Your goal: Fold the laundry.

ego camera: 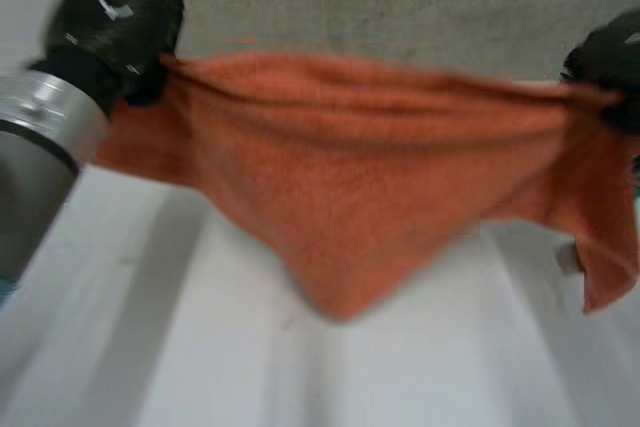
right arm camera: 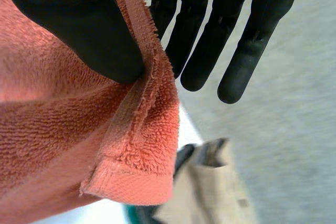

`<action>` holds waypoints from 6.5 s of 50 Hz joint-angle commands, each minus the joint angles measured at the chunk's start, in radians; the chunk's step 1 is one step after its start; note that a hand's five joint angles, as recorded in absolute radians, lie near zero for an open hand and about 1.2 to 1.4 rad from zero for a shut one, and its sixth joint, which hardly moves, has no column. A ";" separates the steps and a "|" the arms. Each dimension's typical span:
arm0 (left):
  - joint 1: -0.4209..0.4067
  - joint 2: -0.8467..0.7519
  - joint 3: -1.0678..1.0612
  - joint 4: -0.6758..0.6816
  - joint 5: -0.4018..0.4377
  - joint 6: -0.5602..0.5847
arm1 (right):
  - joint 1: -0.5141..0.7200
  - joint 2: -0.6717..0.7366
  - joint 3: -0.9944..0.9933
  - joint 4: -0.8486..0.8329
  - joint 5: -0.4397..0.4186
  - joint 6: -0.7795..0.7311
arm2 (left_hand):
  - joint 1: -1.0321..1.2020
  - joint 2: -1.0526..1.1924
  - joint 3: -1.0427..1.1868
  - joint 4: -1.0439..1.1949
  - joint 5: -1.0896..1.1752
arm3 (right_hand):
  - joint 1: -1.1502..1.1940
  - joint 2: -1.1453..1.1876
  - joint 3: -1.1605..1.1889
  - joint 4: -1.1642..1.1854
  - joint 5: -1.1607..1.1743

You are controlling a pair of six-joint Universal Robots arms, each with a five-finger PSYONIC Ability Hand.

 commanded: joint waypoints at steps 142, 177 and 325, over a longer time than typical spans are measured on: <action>0.132 -0.248 -0.149 0.704 0.090 0.102 | 0.133 0.221 0.134 -1.006 0.287 0.122 | 0.261 0.198 0.200 0.195 0.224 | 0.305 0.219 0.206 0.196 0.228; 0.353 -0.496 -0.288 0.502 0.218 0.100 | 0.038 0.353 0.461 -0.840 0.172 0.183 | 0.261 0.198 0.200 0.195 0.224 | 0.305 0.219 0.206 0.196 0.228; -0.164 -0.289 -0.118 0.279 -0.084 -0.040 | 0.328 0.259 0.622 -0.860 0.099 0.316 | -0.954 -1.017 -1.015 -1.021 -0.991 | -0.916 -1.002 -1.016 -1.026 -0.994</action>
